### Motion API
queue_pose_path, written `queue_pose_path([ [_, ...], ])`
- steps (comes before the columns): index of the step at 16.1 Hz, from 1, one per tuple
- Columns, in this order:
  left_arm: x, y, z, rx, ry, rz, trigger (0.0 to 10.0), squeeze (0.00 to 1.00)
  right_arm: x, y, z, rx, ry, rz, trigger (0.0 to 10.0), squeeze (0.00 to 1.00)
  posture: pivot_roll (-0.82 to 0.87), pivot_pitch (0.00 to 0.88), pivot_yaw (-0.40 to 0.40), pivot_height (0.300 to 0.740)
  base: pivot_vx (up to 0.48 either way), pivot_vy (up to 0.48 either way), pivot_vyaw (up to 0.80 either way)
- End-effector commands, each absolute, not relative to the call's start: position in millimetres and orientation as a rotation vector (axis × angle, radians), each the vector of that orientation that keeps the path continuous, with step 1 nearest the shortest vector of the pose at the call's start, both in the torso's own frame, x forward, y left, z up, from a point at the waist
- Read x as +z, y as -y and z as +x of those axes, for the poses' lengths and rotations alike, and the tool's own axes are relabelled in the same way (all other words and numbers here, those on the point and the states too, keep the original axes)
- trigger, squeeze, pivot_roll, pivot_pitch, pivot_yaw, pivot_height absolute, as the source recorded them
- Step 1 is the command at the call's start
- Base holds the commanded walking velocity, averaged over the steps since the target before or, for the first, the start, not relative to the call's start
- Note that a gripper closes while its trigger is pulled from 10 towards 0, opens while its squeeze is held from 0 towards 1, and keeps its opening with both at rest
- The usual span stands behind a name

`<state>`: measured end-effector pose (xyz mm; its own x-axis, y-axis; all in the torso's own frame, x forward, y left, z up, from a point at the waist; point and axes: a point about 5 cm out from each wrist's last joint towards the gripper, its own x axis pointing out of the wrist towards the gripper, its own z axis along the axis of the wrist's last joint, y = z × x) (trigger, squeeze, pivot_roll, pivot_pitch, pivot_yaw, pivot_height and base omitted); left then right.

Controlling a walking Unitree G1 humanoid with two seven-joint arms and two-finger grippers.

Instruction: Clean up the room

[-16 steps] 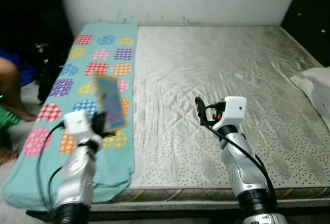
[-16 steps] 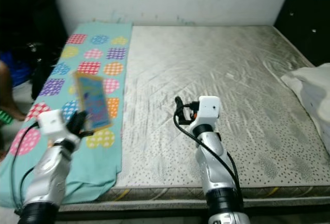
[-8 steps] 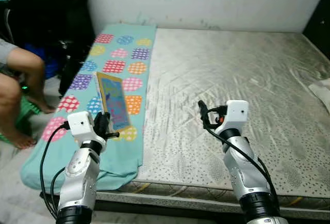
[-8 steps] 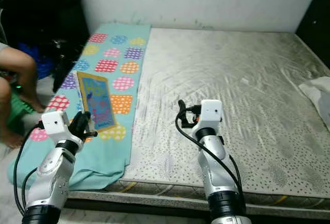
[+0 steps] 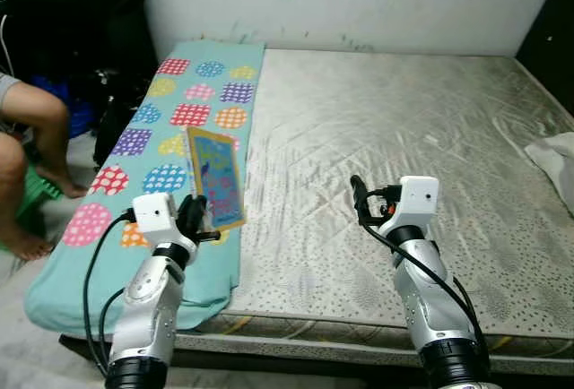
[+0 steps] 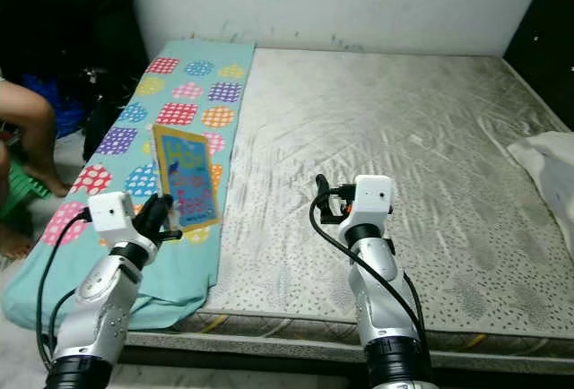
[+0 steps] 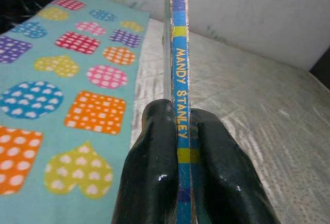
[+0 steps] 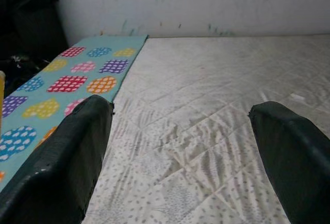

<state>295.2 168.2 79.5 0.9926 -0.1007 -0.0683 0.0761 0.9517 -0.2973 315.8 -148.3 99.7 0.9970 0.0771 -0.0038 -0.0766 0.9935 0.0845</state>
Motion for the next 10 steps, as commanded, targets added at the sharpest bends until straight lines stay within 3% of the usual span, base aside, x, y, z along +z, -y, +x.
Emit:
queue_pose_path([
  [1, 91.8, -170.1, 298.2, -0.095, -0.034, -0.296, 10.0, 0.00, 102.6, 146.8, 316.1, 0.083, -0.002, 0.078, 10.0, 0.00, -0.09, 0.000, 0.007, 0.740, 0.000, -0.480, 0.00],
  [10, 92.6, -170.1, 300.2, -0.100, -0.039, -0.296, 10.0, 0.00, 102.7, 147.2, 317.2, 0.082, -0.003, 0.074, 10.0, 0.00, -0.09, 0.000, 0.007, 0.740, 0.000, -0.366, 0.00],
])
